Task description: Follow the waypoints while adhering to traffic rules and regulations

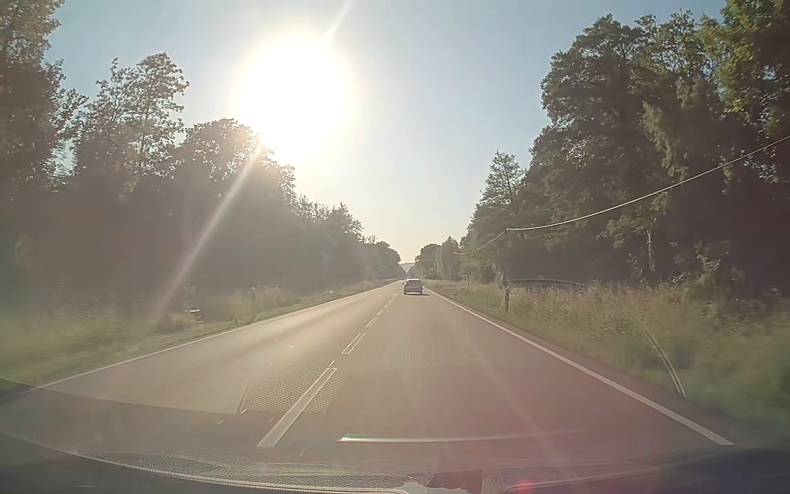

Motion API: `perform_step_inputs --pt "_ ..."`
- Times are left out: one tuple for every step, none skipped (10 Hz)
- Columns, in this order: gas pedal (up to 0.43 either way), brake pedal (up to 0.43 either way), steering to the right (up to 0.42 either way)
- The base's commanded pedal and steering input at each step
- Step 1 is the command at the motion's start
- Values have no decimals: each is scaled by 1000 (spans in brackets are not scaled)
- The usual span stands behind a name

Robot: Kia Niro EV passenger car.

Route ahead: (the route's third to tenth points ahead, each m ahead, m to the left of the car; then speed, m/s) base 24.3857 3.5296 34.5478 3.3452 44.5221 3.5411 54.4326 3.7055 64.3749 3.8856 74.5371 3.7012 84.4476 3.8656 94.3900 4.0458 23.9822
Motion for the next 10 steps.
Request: perform_step_inputs --pt "0 0 4" --pt "0 0 3" --pt "0 0 3" --pt "0 0 2" --pt "0 0 1" --pt "0 0 0" --pt "0 0 0" --pt "0 0 0" --pt "0 0 -1" --pt "0 0 -2"
